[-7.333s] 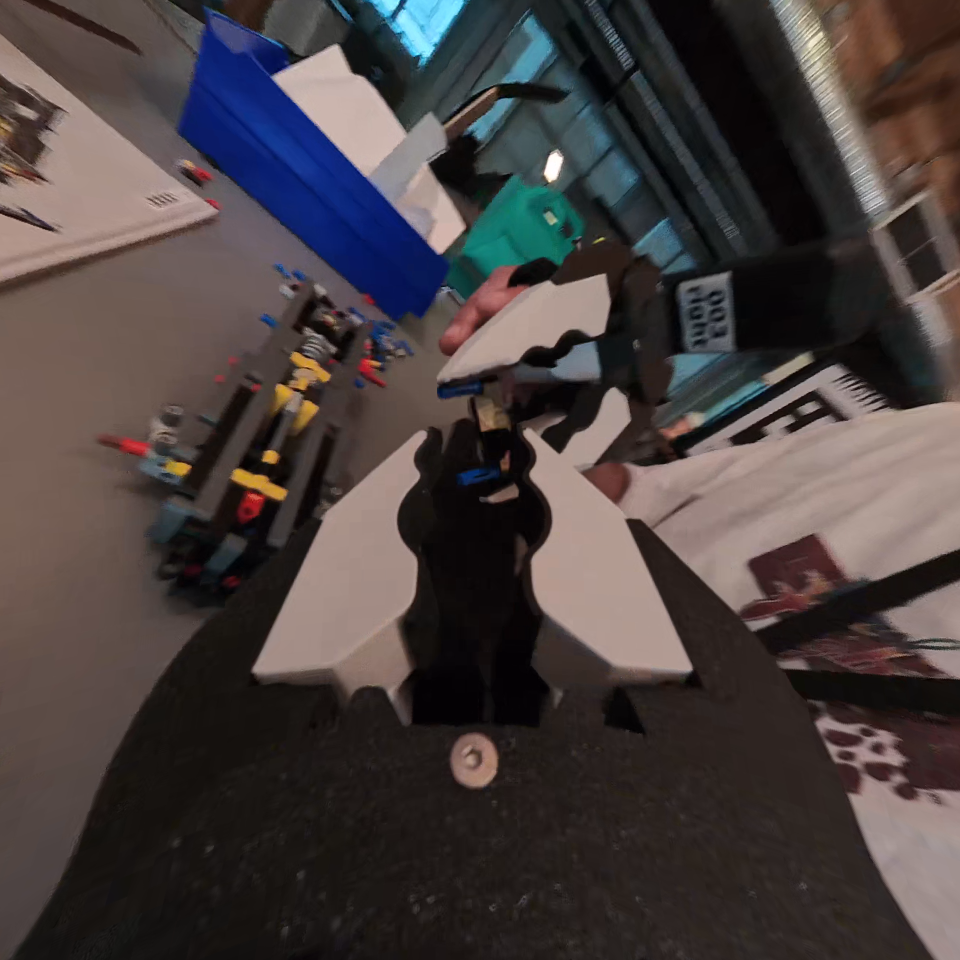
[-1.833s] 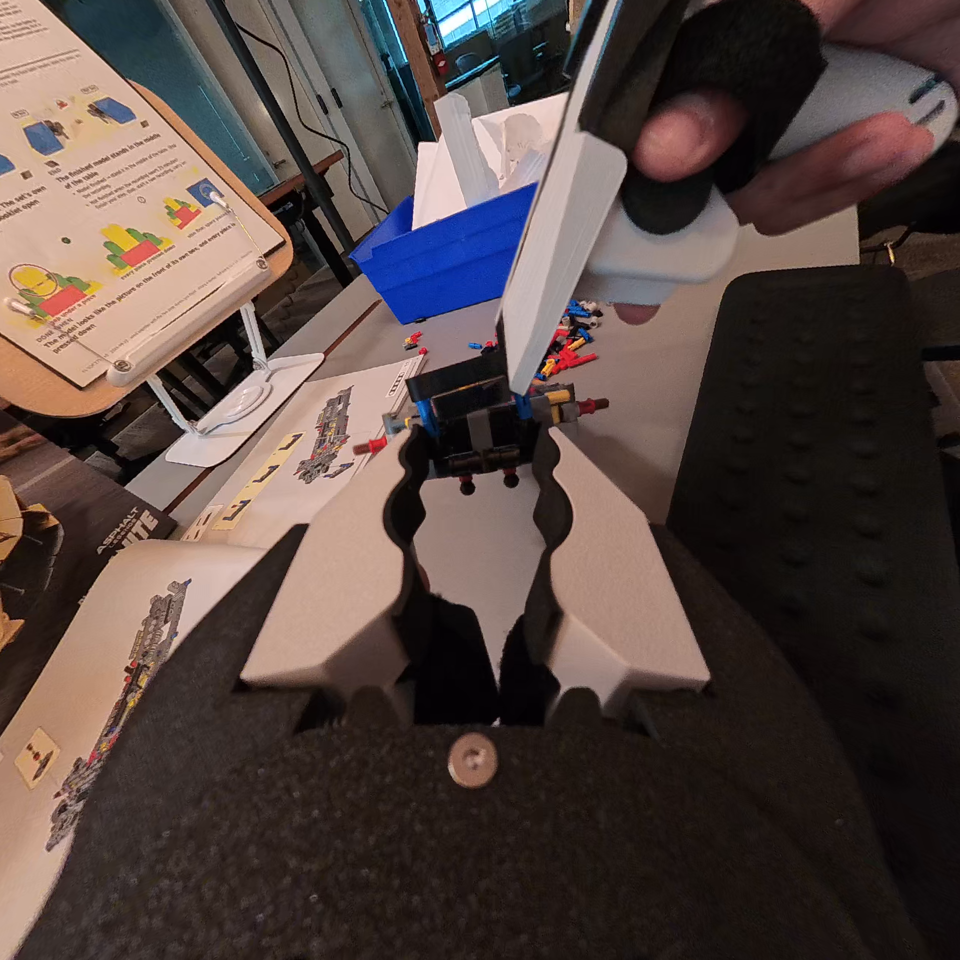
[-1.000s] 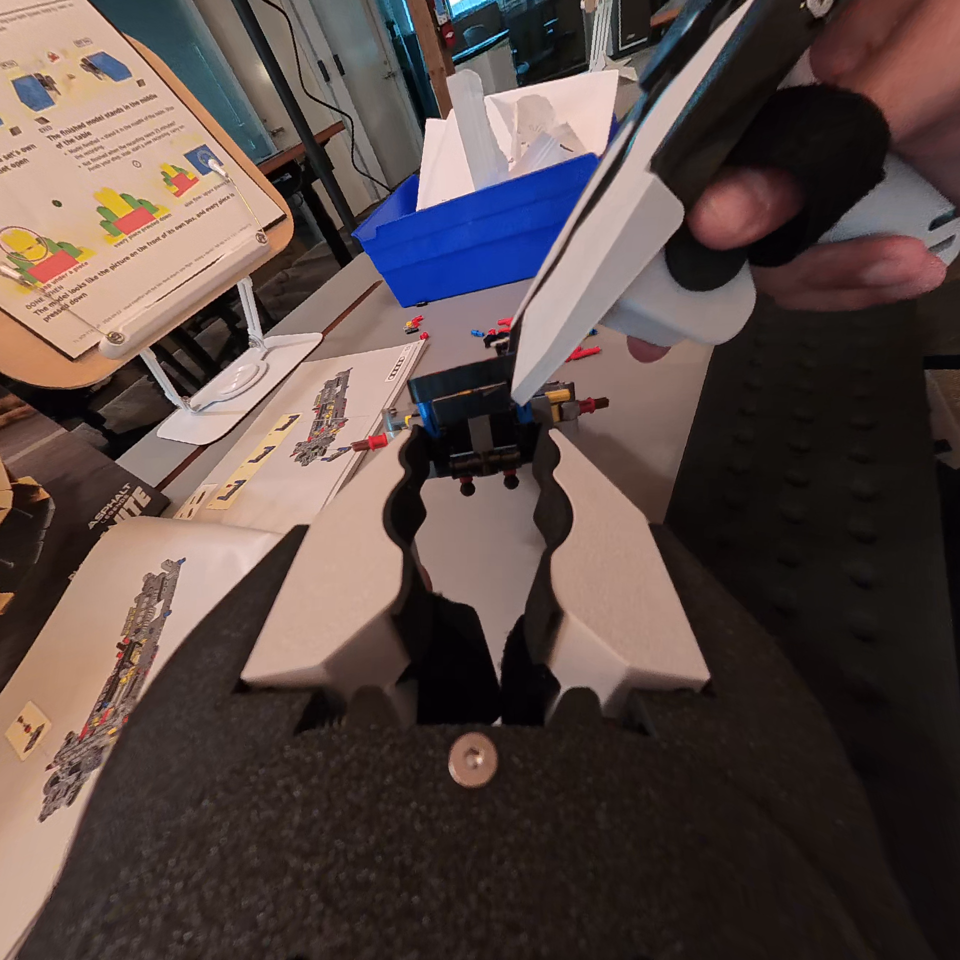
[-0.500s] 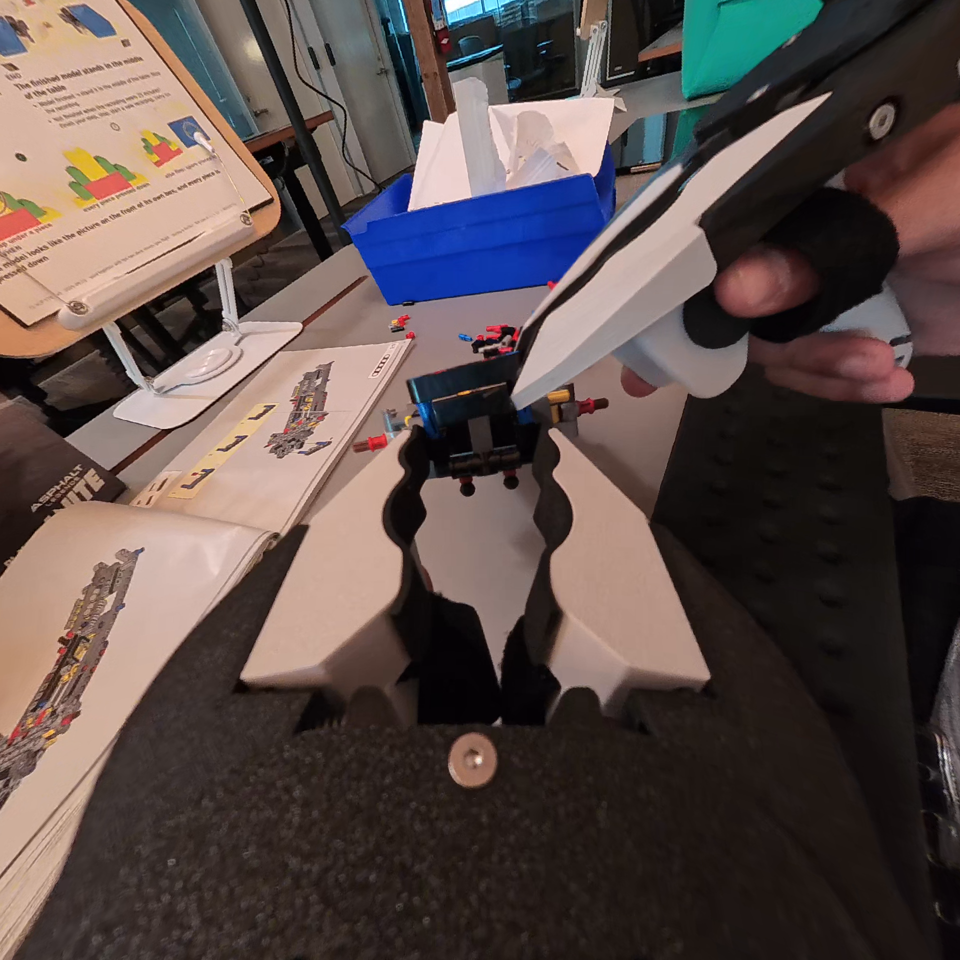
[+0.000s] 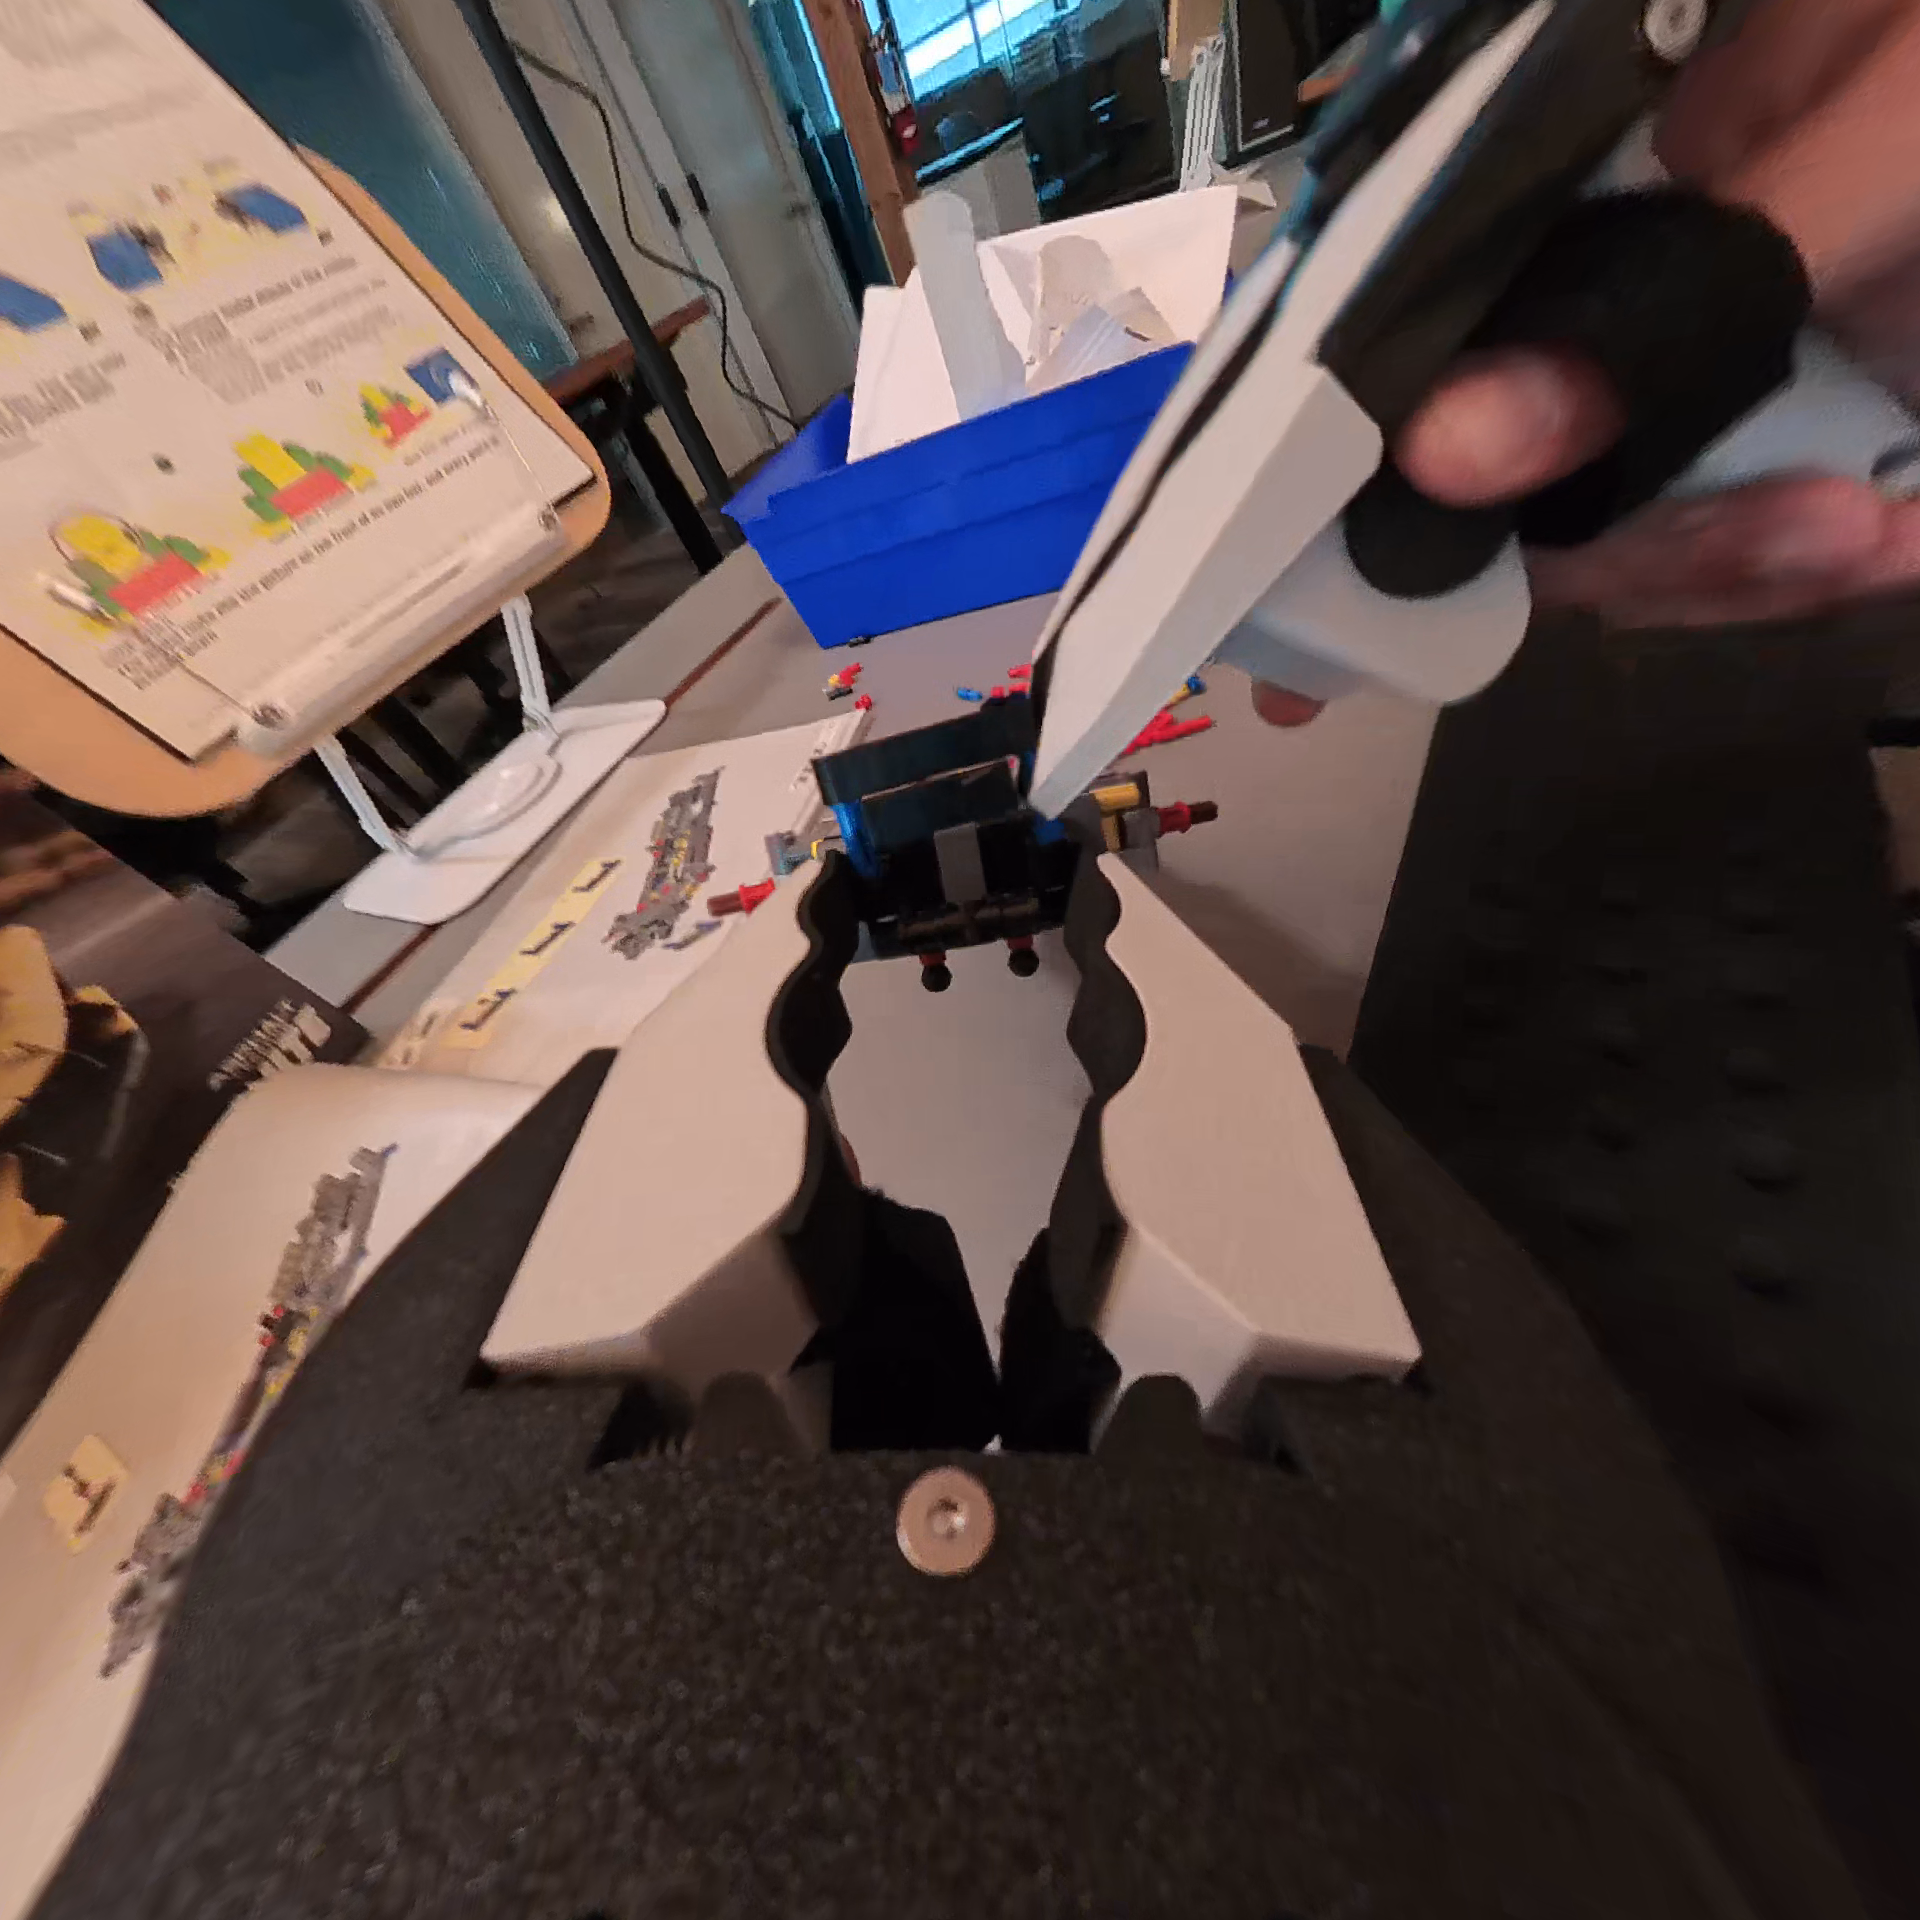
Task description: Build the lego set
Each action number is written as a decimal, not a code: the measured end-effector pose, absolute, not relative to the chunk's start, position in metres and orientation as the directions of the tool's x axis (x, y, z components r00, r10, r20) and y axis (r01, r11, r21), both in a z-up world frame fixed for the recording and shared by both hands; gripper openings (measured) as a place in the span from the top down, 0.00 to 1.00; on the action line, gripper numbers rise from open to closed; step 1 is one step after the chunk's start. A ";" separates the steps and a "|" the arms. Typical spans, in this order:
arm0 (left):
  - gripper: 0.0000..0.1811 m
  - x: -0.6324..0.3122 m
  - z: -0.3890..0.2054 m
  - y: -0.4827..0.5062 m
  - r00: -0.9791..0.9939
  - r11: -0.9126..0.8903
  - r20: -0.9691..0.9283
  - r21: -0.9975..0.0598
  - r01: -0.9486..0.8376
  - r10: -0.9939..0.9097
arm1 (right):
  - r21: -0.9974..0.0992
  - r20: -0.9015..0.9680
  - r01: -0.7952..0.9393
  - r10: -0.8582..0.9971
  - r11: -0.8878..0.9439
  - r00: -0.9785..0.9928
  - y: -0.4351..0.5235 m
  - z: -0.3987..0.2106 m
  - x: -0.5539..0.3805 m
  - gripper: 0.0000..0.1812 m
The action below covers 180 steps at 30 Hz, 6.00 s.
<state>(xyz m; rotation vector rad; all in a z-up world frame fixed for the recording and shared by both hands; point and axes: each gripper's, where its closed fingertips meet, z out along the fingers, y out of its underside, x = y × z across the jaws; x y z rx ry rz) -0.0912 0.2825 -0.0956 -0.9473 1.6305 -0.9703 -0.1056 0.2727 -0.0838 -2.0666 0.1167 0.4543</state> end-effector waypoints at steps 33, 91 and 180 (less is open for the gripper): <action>0.79 -0.092 -0.097 0.276 -0.210 0.498 -0.470 -0.860 -0.109 -0.858 | -0.647 -0.481 -0.241 0.143 -0.723 0.865 0.262 -0.091 -0.108 0.97; 0.78 -0.090 -0.093 0.274 -0.209 0.460 -0.435 -0.884 -0.087 -0.876 | -0.604 -0.479 -0.191 0.162 -0.773 0.862 0.261 -0.090 -0.107 0.96; 0.78 -0.091 -0.091 0.280 -0.206 0.392 -0.366 -0.914 -0.105 -0.907 | -0.673 -0.368 -0.112 0.200 -0.731 0.908 0.268 -0.081 -0.105 0.97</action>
